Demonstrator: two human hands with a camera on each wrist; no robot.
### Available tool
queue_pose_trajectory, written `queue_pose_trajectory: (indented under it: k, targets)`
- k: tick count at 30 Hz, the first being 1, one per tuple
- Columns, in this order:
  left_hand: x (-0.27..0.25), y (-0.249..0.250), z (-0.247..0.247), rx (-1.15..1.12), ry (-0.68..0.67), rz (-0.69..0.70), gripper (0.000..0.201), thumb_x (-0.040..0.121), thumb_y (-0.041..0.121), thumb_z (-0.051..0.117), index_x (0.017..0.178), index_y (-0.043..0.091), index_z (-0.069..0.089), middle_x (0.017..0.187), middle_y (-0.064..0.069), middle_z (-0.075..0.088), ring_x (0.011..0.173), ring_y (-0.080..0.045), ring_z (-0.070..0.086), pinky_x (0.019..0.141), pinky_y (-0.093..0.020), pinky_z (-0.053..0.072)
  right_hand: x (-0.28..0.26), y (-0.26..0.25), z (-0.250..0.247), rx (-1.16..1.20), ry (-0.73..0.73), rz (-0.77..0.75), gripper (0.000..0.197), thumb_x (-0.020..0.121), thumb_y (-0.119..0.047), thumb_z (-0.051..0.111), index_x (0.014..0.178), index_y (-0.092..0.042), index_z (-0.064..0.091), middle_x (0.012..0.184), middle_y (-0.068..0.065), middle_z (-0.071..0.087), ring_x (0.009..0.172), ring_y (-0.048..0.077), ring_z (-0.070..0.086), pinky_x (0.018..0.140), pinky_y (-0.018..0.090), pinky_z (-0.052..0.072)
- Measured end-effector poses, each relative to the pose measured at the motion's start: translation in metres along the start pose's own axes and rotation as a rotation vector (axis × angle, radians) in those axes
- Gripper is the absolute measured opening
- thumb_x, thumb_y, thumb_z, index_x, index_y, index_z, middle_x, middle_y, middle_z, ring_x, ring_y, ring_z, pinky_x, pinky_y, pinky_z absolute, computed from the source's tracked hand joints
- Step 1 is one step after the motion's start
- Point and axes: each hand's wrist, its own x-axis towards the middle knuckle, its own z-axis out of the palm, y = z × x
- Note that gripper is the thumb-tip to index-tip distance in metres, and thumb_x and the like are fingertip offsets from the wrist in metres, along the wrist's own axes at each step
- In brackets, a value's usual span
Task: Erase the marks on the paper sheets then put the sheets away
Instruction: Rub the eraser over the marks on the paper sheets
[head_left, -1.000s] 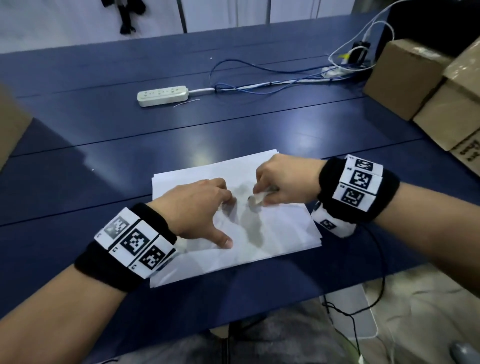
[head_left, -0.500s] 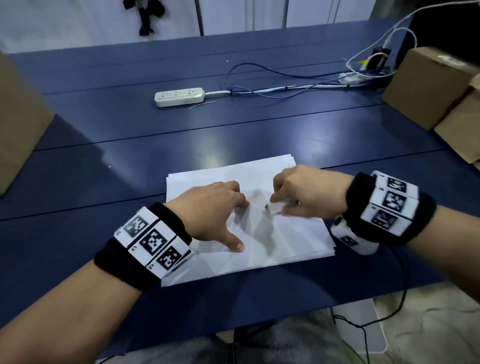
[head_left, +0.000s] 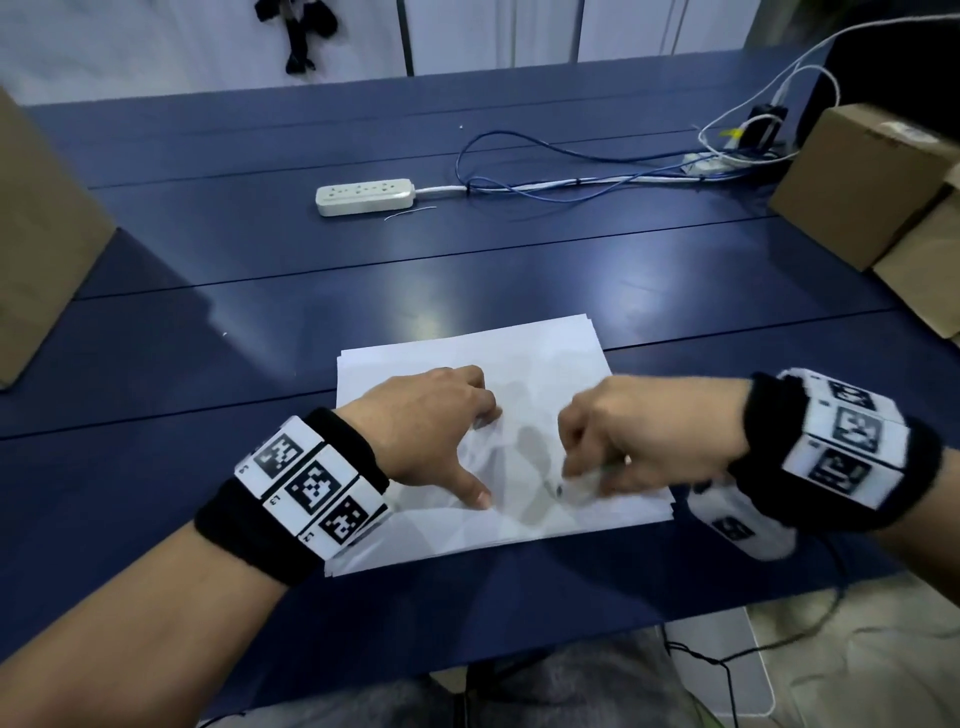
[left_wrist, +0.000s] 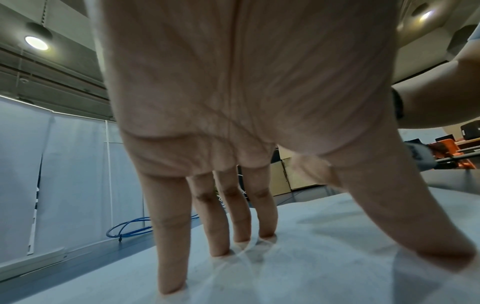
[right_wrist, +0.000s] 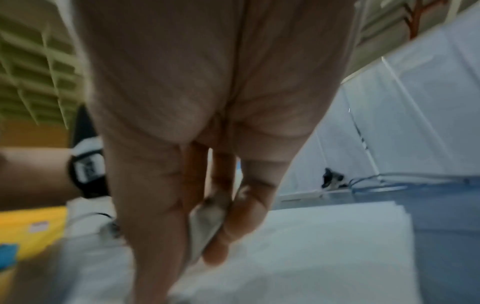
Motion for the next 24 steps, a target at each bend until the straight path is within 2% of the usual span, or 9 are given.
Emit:
queue_pose_trajectory:
  k: [2,5,8,10,13,15,17,21,24]
  targets:
    - [0.000,0.001,0.000,-0.001,-0.001,0.000,0.075,0.059,0.072,0.073,0.120,0.032,0.052,0.114,0.017,0.044,0.106,-0.010,0.050,0.076,-0.034,0.050,-0.002,-0.004,0.000,0.039,-0.073,-0.017,0.027,0.086,-0.033,0.066,0.112,-0.027,0.072,0.096,-0.007,0.057,0.073,0.002,0.044,0.071,0.018,0.040]
    - [0.001,0.001,-0.001,-0.003,0.001,0.004,0.075,0.060,0.072,0.073,0.120,0.032,0.053,0.115,0.016,0.045,0.106,-0.011,0.050,0.077,-0.034,0.050,0.015,0.013,-0.006,-0.074,0.035,0.077,0.029,0.086,-0.031,0.065,0.114,-0.027,0.071,0.100,-0.002,0.059,0.080,0.005,0.043,0.072,0.017,0.033]
    - [0.000,0.001,-0.001,0.003,0.001,0.003,0.075,0.060,0.072,0.073,0.121,0.033,0.052,0.115,0.016,0.044,0.106,-0.011,0.050,0.076,-0.033,0.049,0.023,0.027,-0.007,-0.160,0.159,0.209,0.027,0.090,-0.033,0.058,0.112,-0.022,0.070,0.102,0.004,0.059,0.091,0.017,0.052,0.072,0.023,0.036]
    - [0.001,-0.001,0.000,0.005,0.003,0.000,0.073,0.060,0.072,0.073,0.118,0.033,0.052,0.114,0.016,0.044,0.106,-0.011,0.049,0.076,-0.033,0.049,0.017,0.023,-0.002,-0.131,0.169,0.146,0.026,0.089,-0.030,0.060,0.111,-0.023,0.071,0.100,0.001,0.059,0.090,0.017,0.055,0.072,0.022,0.039]
    - [0.002,-0.001,0.001,0.004,0.004,-0.001,0.074,0.059,0.073,0.073,0.116,0.032,0.052,0.112,0.016,0.043,0.104,-0.010,0.050,0.076,-0.034,0.050,-0.001,-0.001,0.000,0.050,0.009,-0.017,0.025,0.087,-0.030,0.063,0.110,-0.028,0.072,0.097,-0.007,0.056,0.074,0.001,0.047,0.071,0.019,0.041]
    - [0.002,-0.001,0.001,0.005,0.002,0.001,0.075,0.058,0.074,0.073,0.117,0.032,0.052,0.112,0.017,0.043,0.103,-0.010,0.050,0.074,-0.034,0.050,0.001,-0.004,-0.001,0.035,-0.037,-0.022,0.025,0.088,-0.033,0.063,0.111,-0.028,0.072,0.096,-0.005,0.057,0.071,0.002,0.042,0.071,0.019,0.041]
    - [0.001,0.000,0.001,0.003,0.003,0.007,0.075,0.059,0.073,0.073,0.118,0.032,0.052,0.114,0.016,0.044,0.105,-0.010,0.050,0.075,-0.033,0.049,0.013,0.008,-0.005,-0.054,0.034,0.058,0.027,0.087,-0.031,0.064,0.113,-0.027,0.070,0.098,-0.001,0.059,0.078,0.006,0.043,0.074,0.019,0.038]
    - [0.000,0.001,-0.001,0.013,0.001,0.009,0.075,0.061,0.072,0.073,0.121,0.032,0.052,0.114,0.015,0.044,0.106,-0.011,0.049,0.073,-0.031,0.046,0.026,0.028,-0.008,-0.150,0.174,0.270,0.031,0.090,-0.037,0.057,0.113,-0.022,0.069,0.103,0.008,0.063,0.096,0.023,0.055,0.078,0.026,0.041]
    - [0.001,0.000,-0.001,0.012,0.005,0.004,0.075,0.060,0.072,0.073,0.118,0.030,0.052,0.113,0.015,0.044,0.104,-0.011,0.050,0.074,-0.032,0.048,0.009,0.010,-0.002,-0.062,0.095,0.082,0.028,0.087,-0.029,0.062,0.113,-0.026,0.070,0.102,-0.002,0.059,0.086,0.012,0.052,0.073,0.017,0.037]
